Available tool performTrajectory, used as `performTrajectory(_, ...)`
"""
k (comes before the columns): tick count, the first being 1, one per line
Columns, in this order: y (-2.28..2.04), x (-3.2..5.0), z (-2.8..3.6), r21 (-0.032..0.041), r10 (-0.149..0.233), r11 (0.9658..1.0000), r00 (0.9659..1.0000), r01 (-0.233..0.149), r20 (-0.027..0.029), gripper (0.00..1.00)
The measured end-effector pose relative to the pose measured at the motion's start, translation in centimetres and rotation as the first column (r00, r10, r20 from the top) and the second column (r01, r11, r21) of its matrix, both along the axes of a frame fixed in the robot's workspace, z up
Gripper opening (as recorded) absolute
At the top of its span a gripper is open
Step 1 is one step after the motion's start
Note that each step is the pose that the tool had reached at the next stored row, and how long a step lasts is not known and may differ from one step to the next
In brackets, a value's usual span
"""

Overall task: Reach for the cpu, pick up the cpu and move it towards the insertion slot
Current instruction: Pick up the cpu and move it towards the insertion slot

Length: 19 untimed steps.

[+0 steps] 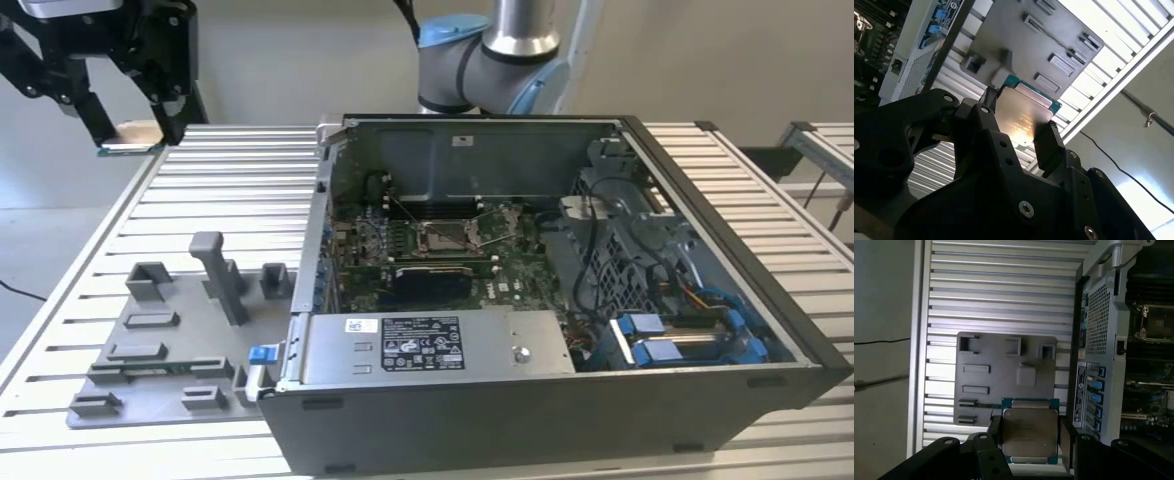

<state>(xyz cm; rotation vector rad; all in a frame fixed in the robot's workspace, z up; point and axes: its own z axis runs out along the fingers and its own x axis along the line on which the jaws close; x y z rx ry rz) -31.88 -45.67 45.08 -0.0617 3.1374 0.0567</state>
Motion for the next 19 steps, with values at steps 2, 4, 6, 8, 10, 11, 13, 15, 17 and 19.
performTrajectory(2, 0.00, 0.45, -0.01, 0.0000, 0.000, 1.0000, 1.0000, 0.000, 0.0001, 0.00)
performTrajectory(4, 0.00, 0.90, -0.02, 0.0000, 0.000, 1.0000, 1.0000, 0.000, 0.0000, 0.00)
performTrajectory(6, 0.00, 1.37, -0.03, -0.0001, 0.000, 1.0000, 1.0000, 0.000, 0.0000, 0.00)
performTrajectory(8, 0.00, 1.86, -0.04, -0.0001, 0.000, 1.0000, 1.0000, 0.000, 0.0000, 0.00)
performTrajectory(10, 0.00, 2.33, -0.05, 0.0000, 0.000, 1.0000, 1.0000, 0.000, 0.0000, 0.00)
performTrajectory(11, 0.00, 2.57, -0.06, 0.0000, 0.000, 1.0000, 1.0000, 0.000, 0.0000, 0.00)
performTrajectory(13, 0.00, 3.07, -0.07, 0.0000, 0.000, 1.0000, 1.0000, 0.000, 0.0001, 0.00)
performTrajectory(15, 0.00, 3.56, -0.08, 0.0000, 0.000, 1.0000, 1.0000, 0.000, 0.0001, 0.00)
performTrajectory(17, 0.00, 4.07, -0.08, 0.0000, 0.000, 1.0000, 1.0000, 0.000, 0.0000, 0.00)
performTrajectory(19, 0.00, 4.64, -0.10, 0.0000, 0.000, 1.0000, 1.0000, 0.000, 0.0000, 0.00)
